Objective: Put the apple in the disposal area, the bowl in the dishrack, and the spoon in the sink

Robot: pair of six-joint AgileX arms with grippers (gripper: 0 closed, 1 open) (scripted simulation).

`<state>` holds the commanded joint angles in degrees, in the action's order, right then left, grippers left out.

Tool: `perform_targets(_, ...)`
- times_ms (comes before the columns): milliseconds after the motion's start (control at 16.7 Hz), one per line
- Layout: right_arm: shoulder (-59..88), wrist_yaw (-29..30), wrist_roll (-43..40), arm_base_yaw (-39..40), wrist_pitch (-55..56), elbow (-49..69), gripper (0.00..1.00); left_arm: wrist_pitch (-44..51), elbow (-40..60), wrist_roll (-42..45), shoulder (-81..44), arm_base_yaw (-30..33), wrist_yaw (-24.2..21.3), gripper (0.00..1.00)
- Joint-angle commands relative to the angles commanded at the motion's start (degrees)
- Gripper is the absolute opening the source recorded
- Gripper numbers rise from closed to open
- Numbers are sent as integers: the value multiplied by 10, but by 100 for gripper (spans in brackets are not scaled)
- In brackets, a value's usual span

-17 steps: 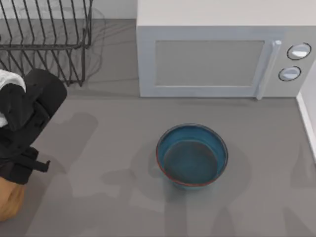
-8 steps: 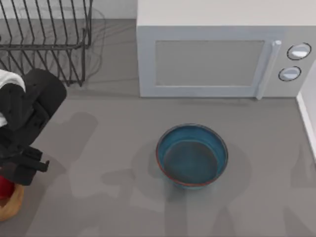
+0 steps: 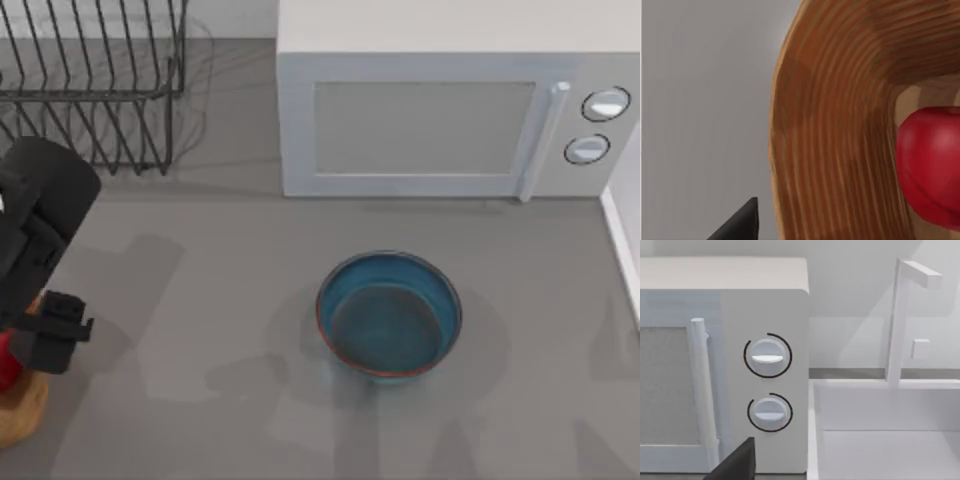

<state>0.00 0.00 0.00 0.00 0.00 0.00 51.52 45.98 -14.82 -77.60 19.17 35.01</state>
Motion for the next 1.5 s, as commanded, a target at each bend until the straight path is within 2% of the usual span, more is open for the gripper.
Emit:
perform_targets(360, 0, 0, 0, 0, 0, 0, 100, -146, -133, 42, 217, -56, -100, 100)
perform_targets(840, 0, 0, 0, 0, 0, 0, 100, -388, -359, 116, 612, -147, -268, 100)
perform_targets(1020, 0, 0, 0, 0, 0, 0, 100, -465, -421, 136, 718, -175, -318, 100)
perform_targets(1200, 0, 0, 0, 0, 0, 0, 100, -510, -456, 147, 771, -190, -347, 100)
perform_targets(1500, 0, 0, 0, 0, 0, 0, 100, -514, -458, 148, 774, -190, -349, 100)
